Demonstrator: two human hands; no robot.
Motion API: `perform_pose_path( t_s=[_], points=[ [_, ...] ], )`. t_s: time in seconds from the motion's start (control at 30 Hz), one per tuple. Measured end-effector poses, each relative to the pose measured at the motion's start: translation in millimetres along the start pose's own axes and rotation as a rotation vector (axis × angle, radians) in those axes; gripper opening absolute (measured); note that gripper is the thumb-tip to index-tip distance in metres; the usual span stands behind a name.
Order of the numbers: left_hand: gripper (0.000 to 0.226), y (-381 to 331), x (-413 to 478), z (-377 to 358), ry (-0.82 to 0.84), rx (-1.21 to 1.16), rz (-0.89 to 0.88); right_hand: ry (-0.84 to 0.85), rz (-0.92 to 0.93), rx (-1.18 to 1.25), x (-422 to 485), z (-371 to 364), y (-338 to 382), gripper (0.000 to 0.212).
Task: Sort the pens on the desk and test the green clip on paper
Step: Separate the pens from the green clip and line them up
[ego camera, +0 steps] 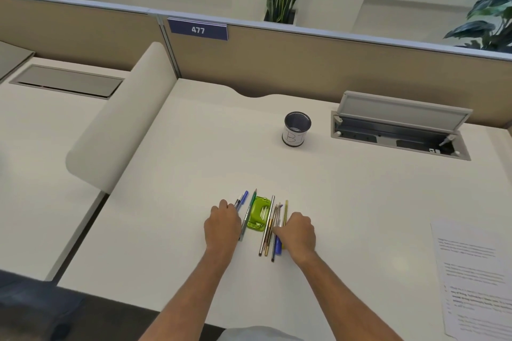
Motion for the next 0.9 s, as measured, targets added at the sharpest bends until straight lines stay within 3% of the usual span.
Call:
perform_pose_path(
  t_s=[0.23,0.47,0.9],
  points=[
    [0.026,-10,2,-4,0.036,0.08,-0.055,0.112,-0.024,0.009,6,2,1,0.029],
    [0.027,-16,5,-12,0.024,0.117,-0.139,0.058,-0.004,-0.056,7,3,9,0.035],
    [0.028,-23,11,-8,-0.04,0.099,-0.083,0.168,0.024,0.005,24,7,-8,0.014]
  ],
)
Point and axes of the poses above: each hand's wrist, its own x-axis towards the middle knuckle, its own z-axis out of the back of the hand, y = z × x, the point moved 9 cm from there along x, towards the middle knuckle, and after that the axes turned 4 degrees about -x, right-handed, at the moved point
